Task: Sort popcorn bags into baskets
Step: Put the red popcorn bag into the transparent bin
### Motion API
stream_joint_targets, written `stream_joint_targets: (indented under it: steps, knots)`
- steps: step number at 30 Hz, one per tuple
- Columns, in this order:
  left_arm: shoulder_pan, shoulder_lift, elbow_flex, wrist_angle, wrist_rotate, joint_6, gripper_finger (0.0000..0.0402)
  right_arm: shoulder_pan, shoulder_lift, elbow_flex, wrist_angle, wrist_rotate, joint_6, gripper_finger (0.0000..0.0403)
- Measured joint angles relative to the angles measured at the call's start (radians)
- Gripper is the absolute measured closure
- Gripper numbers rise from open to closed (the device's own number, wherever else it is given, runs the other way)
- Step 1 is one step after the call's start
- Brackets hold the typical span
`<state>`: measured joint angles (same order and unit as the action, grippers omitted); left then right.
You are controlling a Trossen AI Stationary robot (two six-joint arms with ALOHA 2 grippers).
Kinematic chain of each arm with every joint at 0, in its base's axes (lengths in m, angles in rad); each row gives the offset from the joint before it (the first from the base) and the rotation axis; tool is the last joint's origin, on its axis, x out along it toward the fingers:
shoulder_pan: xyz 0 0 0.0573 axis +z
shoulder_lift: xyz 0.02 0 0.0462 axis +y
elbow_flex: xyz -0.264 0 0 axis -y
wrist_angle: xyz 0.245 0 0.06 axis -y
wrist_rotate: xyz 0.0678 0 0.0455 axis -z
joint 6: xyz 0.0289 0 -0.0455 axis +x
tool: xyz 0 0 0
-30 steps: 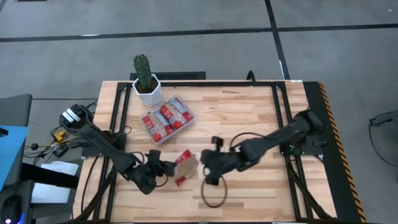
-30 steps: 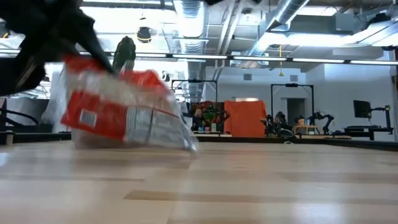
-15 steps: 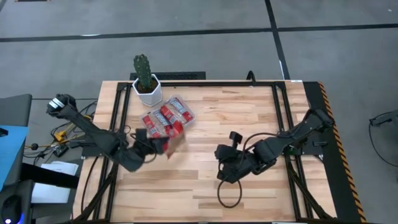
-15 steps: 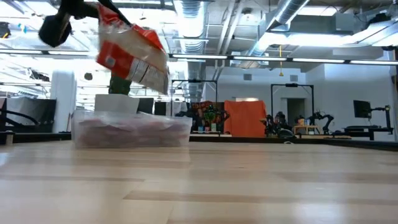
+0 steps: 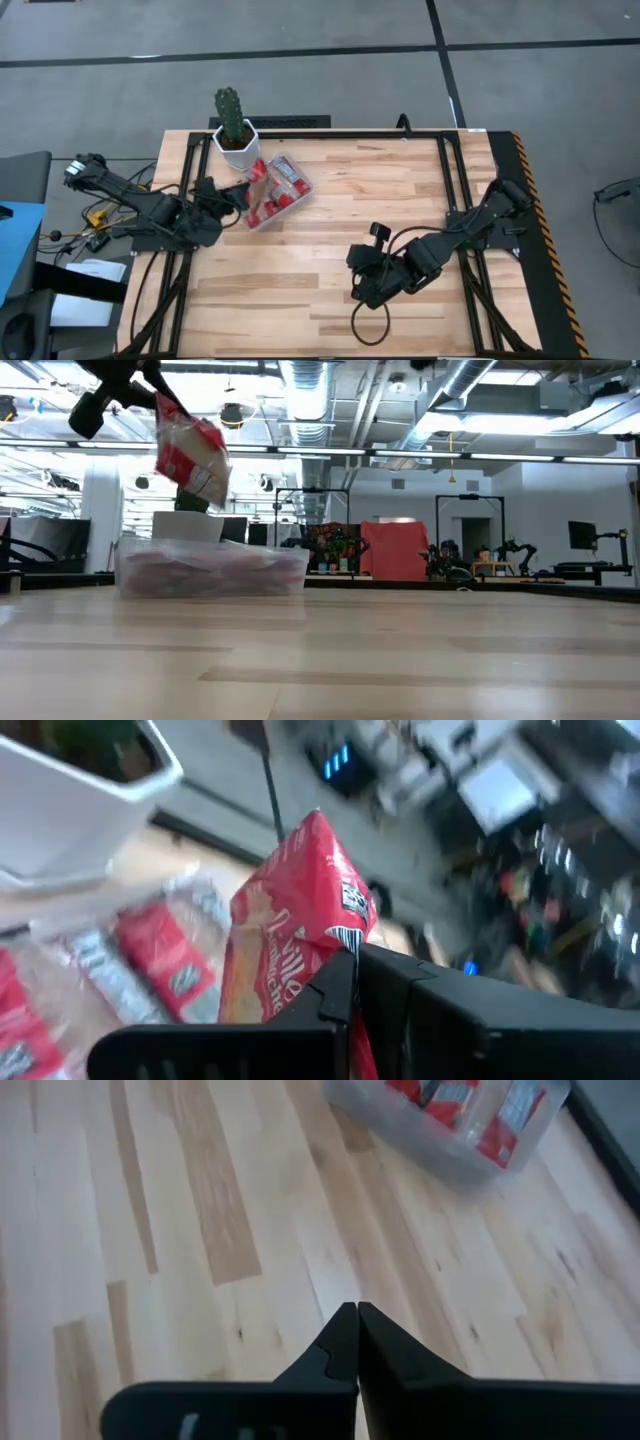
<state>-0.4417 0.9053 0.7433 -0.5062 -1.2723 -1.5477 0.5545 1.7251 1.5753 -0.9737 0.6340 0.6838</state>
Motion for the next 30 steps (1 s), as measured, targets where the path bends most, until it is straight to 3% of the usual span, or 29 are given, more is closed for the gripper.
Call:
stream_joint_targets:
  steps: [2,7,14,19,30]
  knots:
    - [0.0,0.006,0.0,-0.007,-0.053,-0.04,0.0401,0.0,0.0,0.001,0.001,-0.002,0.002,0.0388]
    - [0.011,0.054,-0.009,-0.03,-0.072,-0.153,0.0402,0.0,0.01,0.0,-0.01,-0.003,0.016,0.0382]
    - [0.041,0.162,-0.069,-0.076,-0.108,-0.507,0.0401,0.0,0.015,0.001,-0.008,-0.002,0.018,0.0374]
    - [0.065,0.227,-0.092,-0.085,-0.121,-0.669,0.0402,0.0,0.015,0.001,-0.01,-0.003,0.024,0.0386]
    - [0.089,0.29,-0.092,-0.079,0.005,-0.691,0.039,0.002,0.015,0.001,-0.01,-0.004,0.035,0.0364]
